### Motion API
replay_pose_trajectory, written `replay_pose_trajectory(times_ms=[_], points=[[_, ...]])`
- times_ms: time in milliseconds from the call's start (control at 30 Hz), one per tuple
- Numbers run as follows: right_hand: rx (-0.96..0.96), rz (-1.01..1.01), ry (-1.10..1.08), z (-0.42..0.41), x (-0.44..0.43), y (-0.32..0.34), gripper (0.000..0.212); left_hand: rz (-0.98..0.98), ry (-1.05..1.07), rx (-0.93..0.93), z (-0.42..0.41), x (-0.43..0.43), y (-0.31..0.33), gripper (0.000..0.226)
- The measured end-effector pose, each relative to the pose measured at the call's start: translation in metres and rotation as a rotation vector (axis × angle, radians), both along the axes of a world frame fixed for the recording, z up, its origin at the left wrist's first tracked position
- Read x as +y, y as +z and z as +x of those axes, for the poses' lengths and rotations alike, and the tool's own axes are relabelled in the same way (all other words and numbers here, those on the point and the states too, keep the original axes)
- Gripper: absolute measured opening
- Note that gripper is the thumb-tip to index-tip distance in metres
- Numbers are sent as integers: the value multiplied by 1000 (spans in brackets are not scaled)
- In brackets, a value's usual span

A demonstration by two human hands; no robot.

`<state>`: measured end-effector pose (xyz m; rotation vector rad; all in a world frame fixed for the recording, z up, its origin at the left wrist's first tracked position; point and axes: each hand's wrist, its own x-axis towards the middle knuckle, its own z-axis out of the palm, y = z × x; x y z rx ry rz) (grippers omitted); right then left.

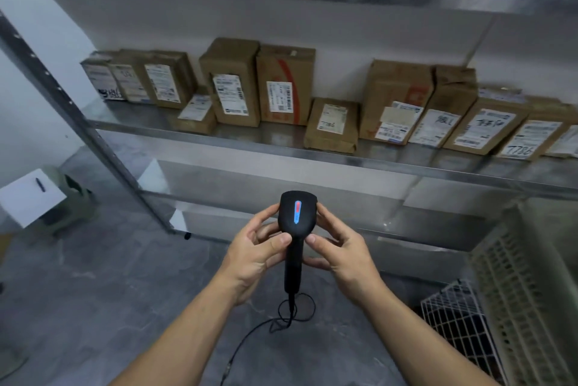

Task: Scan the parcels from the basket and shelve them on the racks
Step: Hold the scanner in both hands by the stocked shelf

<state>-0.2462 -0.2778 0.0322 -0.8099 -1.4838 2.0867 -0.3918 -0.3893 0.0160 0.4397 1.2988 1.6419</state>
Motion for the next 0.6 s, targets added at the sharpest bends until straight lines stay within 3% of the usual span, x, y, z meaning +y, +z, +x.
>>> replay_pose_trajectory(times_ms=[267, 600], points=[[-37, -53, -61, -73, -24, -18, 57, -55, 9, -35, -70, -16, -16, 60], [-138, -138, -93, -149, 39, -79, 51, -186, 101, -18, -133, 47, -66, 47]])
